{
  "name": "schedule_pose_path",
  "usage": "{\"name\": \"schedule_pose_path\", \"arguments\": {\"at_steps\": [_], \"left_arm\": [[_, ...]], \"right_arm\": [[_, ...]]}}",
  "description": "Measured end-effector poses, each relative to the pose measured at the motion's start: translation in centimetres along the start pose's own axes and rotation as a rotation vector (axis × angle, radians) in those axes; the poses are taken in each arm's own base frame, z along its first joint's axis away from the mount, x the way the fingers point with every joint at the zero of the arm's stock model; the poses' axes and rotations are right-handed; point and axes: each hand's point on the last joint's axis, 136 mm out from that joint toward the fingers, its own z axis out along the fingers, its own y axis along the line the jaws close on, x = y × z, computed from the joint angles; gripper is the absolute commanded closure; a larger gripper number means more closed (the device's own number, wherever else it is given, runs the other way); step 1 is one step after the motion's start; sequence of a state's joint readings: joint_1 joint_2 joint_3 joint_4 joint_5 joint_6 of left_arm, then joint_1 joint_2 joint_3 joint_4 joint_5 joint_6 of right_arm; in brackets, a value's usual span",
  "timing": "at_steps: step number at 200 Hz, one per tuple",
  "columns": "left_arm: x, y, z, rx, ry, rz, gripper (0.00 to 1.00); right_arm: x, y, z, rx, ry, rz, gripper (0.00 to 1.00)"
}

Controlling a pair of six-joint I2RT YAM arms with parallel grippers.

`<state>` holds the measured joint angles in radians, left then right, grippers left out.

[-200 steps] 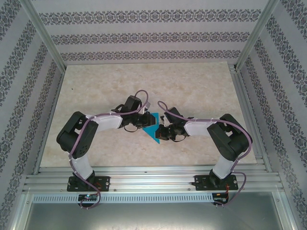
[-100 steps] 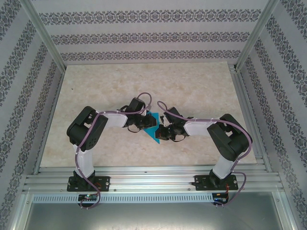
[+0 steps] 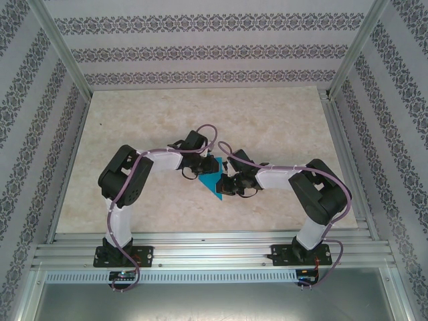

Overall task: Fold a paper plane with a square sheet of paper (fold left side to right side)
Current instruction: Fourth fold the wing at the center of the table.

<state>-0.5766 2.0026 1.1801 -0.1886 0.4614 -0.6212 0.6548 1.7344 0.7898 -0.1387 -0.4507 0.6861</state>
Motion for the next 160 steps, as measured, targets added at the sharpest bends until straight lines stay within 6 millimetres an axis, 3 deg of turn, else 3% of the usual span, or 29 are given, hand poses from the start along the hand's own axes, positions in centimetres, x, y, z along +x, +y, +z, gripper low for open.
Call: {"name": "schedule_pose_path", "arguments": {"at_steps": [47,92,160], "left_arm": [[-0.5,0.5,-0.4,-0.004,-0.003,0.017,0.77],[-3.6,2.6,-1.3,-0.019,-0.058,-0.006,0.76],[-5.1,2.5,-0.9,0.018,-0.015,-0.028,0.73]], "right_arm": [[-0.1,-0.1,0.1,0.003,-0.004,-0.001,0.95],[-0.2,0.0,0.1,0.001,-0.007,-0.003,0.95],[-0.9,0.0,0.3,0.002,-0.036,-0.013,0.94]]}}
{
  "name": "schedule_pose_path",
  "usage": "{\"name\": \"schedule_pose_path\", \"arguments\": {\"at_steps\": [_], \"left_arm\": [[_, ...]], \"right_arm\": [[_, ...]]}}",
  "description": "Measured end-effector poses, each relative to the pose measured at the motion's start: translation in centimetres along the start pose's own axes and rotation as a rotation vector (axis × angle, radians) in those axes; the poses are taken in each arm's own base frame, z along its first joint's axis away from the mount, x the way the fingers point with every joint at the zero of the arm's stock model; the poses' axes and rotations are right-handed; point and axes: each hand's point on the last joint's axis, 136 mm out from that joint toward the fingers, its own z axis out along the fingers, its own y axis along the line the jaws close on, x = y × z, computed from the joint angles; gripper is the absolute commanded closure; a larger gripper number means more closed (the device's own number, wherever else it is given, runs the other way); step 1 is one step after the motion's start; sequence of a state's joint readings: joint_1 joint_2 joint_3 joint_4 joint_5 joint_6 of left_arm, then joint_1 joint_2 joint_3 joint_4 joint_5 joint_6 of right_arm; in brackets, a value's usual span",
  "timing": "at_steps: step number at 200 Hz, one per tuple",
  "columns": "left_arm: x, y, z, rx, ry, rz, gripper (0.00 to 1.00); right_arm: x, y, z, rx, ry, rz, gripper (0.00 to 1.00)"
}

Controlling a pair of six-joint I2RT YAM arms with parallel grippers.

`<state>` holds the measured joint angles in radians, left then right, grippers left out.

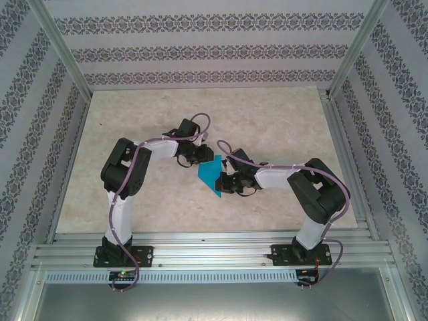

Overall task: Fold a paper plane with a square sheet of paper (fold left side to right side)
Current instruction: Fourth fold the wing at the center of the table.

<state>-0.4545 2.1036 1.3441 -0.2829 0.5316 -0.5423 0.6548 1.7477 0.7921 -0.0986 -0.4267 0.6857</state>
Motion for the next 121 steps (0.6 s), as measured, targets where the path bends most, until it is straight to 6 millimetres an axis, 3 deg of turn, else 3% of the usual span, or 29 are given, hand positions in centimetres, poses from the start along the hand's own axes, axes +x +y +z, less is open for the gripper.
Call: {"name": "schedule_pose_path", "arguments": {"at_steps": [71,121], "left_arm": [[-3.2,1.0,-0.7,0.03,-0.038,-0.027,0.68],[-6.9,3.8,-2.2,-0.036,-0.143,-0.021,0.66]], "right_arm": [[-0.3,0.0,0.1,0.001,-0.012,-0.004,0.94],[-0.4,0.2,-0.1,-0.002,-0.016,-0.007,0.92]]}}
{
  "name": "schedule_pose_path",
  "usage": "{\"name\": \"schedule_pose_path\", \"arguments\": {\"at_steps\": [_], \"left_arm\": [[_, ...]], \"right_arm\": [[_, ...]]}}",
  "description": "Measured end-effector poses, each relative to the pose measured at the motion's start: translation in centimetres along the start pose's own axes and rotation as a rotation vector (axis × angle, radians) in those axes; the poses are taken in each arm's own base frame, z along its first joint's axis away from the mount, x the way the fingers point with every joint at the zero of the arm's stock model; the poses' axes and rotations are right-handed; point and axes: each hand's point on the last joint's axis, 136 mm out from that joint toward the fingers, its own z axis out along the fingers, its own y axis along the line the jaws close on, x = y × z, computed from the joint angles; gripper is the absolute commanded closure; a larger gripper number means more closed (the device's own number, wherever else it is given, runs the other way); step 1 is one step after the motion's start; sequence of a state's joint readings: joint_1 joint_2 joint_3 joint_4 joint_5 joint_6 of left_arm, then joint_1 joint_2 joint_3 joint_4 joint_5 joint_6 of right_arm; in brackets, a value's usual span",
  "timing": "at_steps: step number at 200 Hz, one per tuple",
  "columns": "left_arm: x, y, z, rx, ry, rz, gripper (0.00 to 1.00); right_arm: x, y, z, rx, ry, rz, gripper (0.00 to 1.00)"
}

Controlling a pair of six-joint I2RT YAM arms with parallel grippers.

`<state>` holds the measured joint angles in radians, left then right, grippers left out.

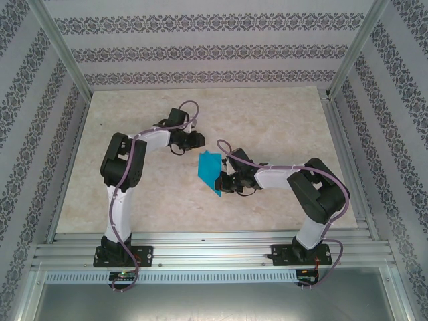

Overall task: Fold a paper plane with a square sheet of paper (fold left side to right side)
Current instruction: Fourth fold the wing at the center of the table, then turn over the paper at the center of the table.

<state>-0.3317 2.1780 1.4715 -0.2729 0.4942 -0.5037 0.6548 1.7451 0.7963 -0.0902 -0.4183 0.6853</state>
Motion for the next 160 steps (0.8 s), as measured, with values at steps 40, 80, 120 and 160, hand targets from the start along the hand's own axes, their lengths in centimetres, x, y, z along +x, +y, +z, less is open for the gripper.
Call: {"name": "schedule_pose_path", "arguments": {"at_steps": [40,80,120,160], "left_arm": [[-1.1,1.8,-4.9,-0.077,-0.093,0.006,0.59],[-0.2,-2.7,-14.7,-0.008,-0.277,0.083,0.54],[6.1,-3.0,-14.8,0.106,-0.246,0.022,0.53],[12.8,-2.1,-10.7,0.129,-0.072,-0.077,0.53]], "right_arm": [[0.8,-0.2,-1.7,0.051,0.033,-0.005,0.76],[-4.0,2.8,-7.6,0.009,-0.144,-0.085,0.62],[-7.2,1.5,-9.9,0.015,-0.244,-0.118,0.58],[-6.6,0.2,-6.1,0.001,-0.157,-0.125,0.61]]}}
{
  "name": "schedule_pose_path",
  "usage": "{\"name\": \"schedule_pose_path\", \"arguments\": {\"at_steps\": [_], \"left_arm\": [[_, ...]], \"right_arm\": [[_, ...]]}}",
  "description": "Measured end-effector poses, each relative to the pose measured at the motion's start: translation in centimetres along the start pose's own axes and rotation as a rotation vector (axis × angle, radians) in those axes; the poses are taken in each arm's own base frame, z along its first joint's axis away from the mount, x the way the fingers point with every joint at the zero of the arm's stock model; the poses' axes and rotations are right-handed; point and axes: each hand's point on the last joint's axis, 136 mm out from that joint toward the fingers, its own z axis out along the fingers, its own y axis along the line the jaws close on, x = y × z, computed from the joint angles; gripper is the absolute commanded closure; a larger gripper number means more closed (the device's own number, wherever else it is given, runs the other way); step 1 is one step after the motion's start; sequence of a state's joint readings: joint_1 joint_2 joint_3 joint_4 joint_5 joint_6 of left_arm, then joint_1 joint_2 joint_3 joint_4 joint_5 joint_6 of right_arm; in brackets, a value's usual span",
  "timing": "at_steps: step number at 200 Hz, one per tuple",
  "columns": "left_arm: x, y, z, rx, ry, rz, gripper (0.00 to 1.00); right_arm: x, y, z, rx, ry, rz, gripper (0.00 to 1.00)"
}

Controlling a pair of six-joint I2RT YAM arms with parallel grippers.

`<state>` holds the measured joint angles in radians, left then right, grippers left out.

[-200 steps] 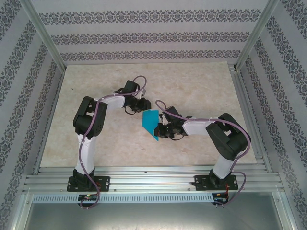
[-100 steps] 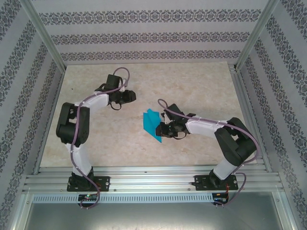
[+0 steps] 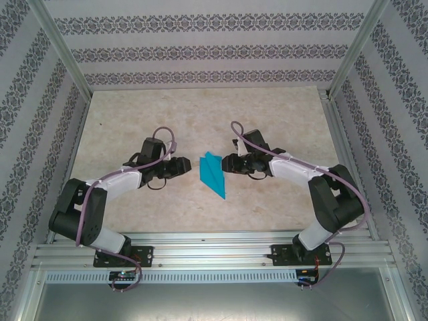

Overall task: Fold a paper plane with a square sheet of paper (fold left side to right side)
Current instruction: Turn over the paper at the center of the table.

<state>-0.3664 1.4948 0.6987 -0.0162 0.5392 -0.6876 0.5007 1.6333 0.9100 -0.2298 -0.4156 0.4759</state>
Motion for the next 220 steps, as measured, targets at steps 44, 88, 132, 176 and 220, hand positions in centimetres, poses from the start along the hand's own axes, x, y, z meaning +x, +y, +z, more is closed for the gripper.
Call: {"name": "schedule_pose_path", "arguments": {"at_steps": [44,88,132,176,220], "left_arm": [[0.8,-1.2,1.9,0.049,0.029,-0.004,0.53],[0.5,-1.8,3.9,0.07,0.054,-0.026,0.51],[-1.1,-3.4,5.9,0.103,0.051,-0.027,0.51],[-1.3,-3.3,8.2,0.097,0.085,-0.039,0.51],[-0.8,-3.0,9.5,0.086,0.109,-0.051,0.53]], "right_arm": [[0.9,-0.5,2.6,-0.032,0.047,0.011,0.79],[0.9,-0.4,3.4,-0.062,0.05,0.023,0.94],[1.1,-0.6,3.5,-0.073,0.046,0.024,0.93],[1.3,-1.4,3.4,-0.066,0.046,0.043,0.93],[1.4,-1.3,3.4,-0.074,0.047,0.042,0.93]]}}
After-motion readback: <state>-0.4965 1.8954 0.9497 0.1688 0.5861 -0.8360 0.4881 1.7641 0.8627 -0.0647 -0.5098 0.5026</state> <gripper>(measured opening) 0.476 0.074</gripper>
